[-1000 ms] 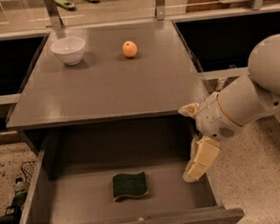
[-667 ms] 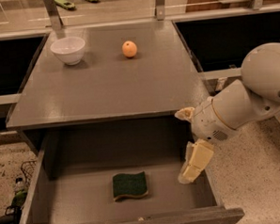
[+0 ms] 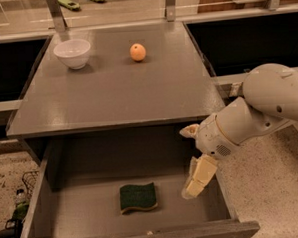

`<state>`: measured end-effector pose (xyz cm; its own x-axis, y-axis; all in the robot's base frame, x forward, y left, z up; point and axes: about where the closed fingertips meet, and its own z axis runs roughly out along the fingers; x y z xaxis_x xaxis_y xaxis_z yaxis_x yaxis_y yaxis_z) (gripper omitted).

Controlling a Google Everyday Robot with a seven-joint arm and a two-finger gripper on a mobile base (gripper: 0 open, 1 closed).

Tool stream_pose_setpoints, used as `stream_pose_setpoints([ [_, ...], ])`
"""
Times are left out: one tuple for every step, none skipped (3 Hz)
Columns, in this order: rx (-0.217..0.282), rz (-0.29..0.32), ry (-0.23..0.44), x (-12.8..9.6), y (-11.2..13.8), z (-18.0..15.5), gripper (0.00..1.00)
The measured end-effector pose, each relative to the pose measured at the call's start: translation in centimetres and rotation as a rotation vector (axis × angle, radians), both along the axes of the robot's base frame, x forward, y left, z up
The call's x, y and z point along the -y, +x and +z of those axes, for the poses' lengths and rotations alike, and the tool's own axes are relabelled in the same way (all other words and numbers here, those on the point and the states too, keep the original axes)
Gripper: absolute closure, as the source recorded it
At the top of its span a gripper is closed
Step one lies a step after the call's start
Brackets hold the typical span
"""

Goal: Pick sponge from top drawer and place on counter

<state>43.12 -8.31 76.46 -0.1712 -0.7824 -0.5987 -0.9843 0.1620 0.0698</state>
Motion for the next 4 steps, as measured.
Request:
stream_pose_setpoints([
  [0.030, -0.017, -0.034, 0.01, -0.08, 0.25, 0.00],
  [0.075, -0.087, -0.092, 0.31, 0.06, -0.09, 0.00],
  [0.106, -0.133, -0.114, 0.62, 0.41, -0.49, 0.00],
  [0.108, -0.136, -0.116, 0.64, 0.44, -0.52, 0.00],
])
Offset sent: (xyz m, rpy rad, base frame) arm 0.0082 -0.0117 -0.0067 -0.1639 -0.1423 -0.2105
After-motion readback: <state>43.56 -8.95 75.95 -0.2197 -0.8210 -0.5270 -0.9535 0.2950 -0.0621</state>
